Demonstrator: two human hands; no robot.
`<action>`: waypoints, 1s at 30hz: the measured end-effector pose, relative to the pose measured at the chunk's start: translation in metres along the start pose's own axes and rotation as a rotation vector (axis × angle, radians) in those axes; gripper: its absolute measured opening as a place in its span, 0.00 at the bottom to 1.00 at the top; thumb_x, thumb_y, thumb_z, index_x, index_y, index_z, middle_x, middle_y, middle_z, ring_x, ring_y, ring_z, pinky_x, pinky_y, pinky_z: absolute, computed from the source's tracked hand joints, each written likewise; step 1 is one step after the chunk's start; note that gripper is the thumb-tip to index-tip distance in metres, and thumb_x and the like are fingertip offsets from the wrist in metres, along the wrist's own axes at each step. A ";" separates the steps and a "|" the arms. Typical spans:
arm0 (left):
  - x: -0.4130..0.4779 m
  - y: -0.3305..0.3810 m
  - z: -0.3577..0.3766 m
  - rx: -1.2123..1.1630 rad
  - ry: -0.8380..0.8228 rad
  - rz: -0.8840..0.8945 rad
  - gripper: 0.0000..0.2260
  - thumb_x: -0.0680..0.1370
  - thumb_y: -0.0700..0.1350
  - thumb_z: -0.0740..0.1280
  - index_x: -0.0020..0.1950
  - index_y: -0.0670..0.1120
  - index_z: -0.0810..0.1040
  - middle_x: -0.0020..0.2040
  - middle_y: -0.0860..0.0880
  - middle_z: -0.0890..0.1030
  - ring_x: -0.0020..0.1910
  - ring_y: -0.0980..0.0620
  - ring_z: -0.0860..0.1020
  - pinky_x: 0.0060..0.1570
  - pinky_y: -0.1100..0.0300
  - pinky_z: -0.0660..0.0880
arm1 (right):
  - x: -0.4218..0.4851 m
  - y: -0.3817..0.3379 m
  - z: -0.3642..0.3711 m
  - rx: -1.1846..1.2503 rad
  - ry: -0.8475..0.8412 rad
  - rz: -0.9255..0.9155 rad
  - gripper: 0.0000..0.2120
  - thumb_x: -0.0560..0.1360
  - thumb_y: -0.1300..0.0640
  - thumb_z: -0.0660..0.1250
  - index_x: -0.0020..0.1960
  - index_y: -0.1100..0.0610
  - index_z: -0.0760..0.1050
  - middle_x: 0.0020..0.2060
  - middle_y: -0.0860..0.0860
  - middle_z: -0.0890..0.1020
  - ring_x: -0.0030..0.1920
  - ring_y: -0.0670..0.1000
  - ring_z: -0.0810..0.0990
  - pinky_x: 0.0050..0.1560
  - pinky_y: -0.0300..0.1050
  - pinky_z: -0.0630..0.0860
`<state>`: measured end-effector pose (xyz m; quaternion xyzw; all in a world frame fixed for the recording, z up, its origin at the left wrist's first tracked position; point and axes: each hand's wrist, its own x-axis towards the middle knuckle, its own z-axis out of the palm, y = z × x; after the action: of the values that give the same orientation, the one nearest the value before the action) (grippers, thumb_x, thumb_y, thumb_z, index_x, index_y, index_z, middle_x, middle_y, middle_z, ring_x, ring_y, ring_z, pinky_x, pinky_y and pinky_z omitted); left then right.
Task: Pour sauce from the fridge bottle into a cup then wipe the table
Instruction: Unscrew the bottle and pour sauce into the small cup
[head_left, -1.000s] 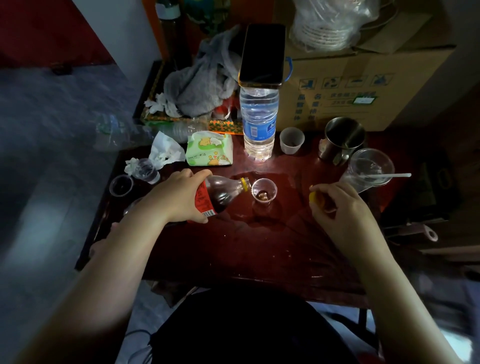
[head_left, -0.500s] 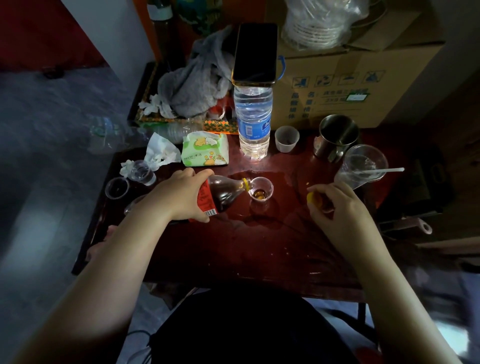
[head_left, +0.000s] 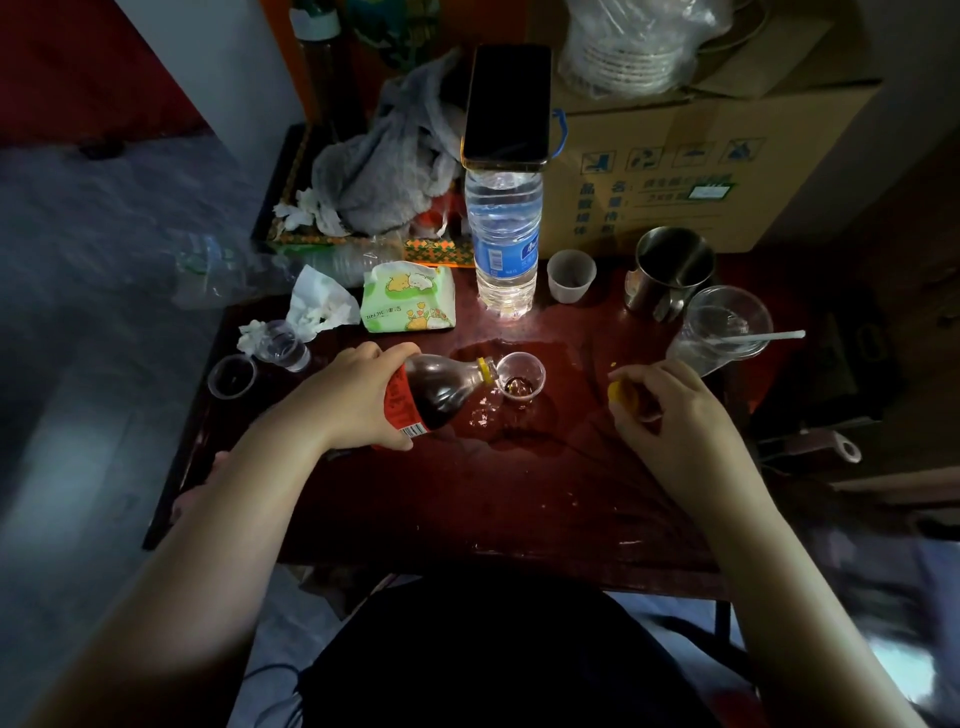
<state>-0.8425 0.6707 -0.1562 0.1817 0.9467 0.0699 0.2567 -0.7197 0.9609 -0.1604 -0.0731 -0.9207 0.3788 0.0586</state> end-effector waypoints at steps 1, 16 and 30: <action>-0.001 -0.001 0.001 -0.008 0.001 0.000 0.48 0.61 0.57 0.78 0.74 0.58 0.55 0.62 0.51 0.68 0.64 0.50 0.65 0.58 0.50 0.71 | 0.001 0.000 0.000 0.001 -0.005 0.000 0.11 0.74 0.55 0.69 0.56 0.54 0.78 0.49 0.47 0.76 0.42 0.44 0.78 0.44 0.33 0.75; -0.017 0.025 0.012 -0.382 0.255 0.105 0.44 0.59 0.56 0.80 0.70 0.59 0.62 0.60 0.53 0.70 0.61 0.56 0.68 0.57 0.60 0.67 | 0.042 -0.042 -0.003 0.071 -0.078 -0.173 0.14 0.74 0.55 0.69 0.60 0.55 0.76 0.52 0.46 0.77 0.46 0.39 0.74 0.47 0.24 0.68; -0.038 0.042 0.046 -0.545 0.437 -0.015 0.43 0.59 0.56 0.80 0.68 0.61 0.61 0.57 0.56 0.70 0.58 0.58 0.70 0.56 0.64 0.68 | 0.075 -0.064 0.015 0.238 -0.275 -0.310 0.11 0.73 0.57 0.71 0.53 0.47 0.77 0.47 0.46 0.82 0.48 0.41 0.80 0.49 0.30 0.73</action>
<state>-0.7753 0.6967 -0.1689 0.0802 0.9272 0.3554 0.0874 -0.8017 0.9190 -0.1215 0.1290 -0.8692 0.4774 -0.0016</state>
